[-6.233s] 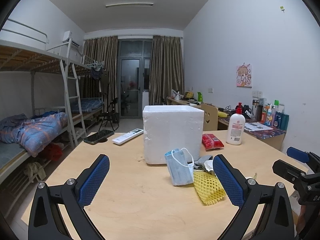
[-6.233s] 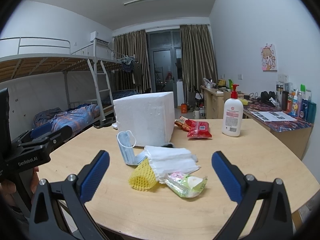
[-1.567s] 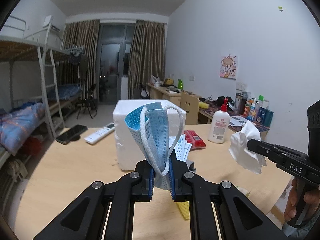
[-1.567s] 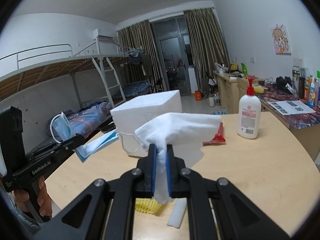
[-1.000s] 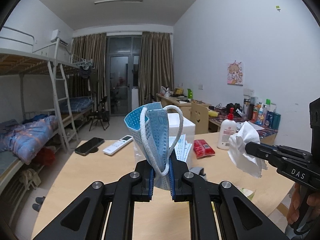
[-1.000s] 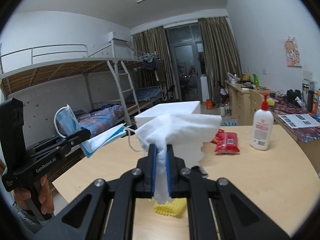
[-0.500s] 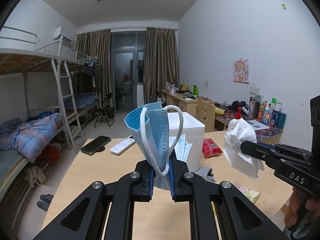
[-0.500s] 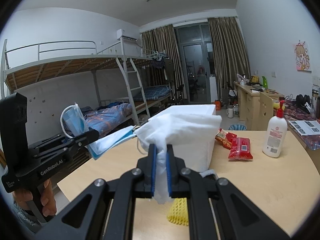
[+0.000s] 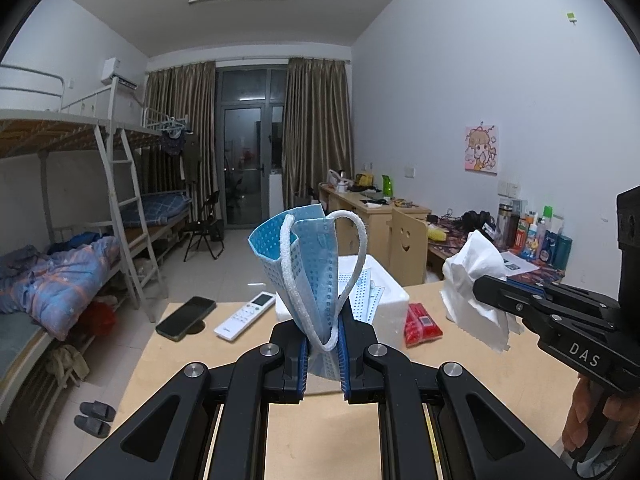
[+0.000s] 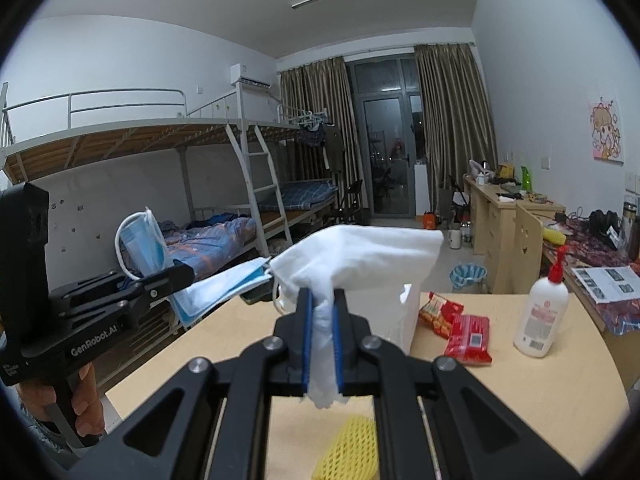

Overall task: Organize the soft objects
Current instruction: 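Carry the mask and tissue up toward the white foam box with both tools, then lower the mask into the foam box and open the left tool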

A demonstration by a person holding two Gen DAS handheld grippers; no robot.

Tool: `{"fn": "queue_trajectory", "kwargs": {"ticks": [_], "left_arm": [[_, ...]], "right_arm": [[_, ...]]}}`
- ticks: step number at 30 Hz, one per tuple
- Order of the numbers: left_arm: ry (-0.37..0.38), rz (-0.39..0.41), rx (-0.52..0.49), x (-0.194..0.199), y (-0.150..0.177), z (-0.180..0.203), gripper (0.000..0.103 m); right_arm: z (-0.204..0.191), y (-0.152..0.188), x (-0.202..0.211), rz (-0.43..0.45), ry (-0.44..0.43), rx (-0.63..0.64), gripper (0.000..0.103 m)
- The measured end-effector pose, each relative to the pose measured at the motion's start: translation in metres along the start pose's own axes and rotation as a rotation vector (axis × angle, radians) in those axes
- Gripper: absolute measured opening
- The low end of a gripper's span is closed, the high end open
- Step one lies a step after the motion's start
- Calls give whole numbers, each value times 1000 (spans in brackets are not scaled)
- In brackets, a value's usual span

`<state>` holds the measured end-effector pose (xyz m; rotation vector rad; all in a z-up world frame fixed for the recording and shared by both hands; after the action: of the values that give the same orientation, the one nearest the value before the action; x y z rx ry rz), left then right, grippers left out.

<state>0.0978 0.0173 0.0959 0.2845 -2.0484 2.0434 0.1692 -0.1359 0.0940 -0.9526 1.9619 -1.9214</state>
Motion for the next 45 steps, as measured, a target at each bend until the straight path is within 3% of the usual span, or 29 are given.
{"fn": "queue_trajectory", "kwargs": {"ticks": [23, 45], "left_arm": [[23, -31, 12, -46, -46, 0, 13], [31, -51, 20, -124, -81, -12, 13]], "right_arm": [[11, -32, -30, 0, -12, 22, 12], [20, -50, -73, 3, -15, 21, 12]]}}
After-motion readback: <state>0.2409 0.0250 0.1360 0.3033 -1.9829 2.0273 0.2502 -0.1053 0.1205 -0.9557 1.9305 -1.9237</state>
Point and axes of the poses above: each gripper's, at about its wrist camera, not at the fingertips, and x roughly against the way its jaws point, z to its right, y to its underside, the point moved 3 cm from there along -x, roughly the way its jaws point, and after that the axes turned 2 degrees about -y, right-handed, at the moved point
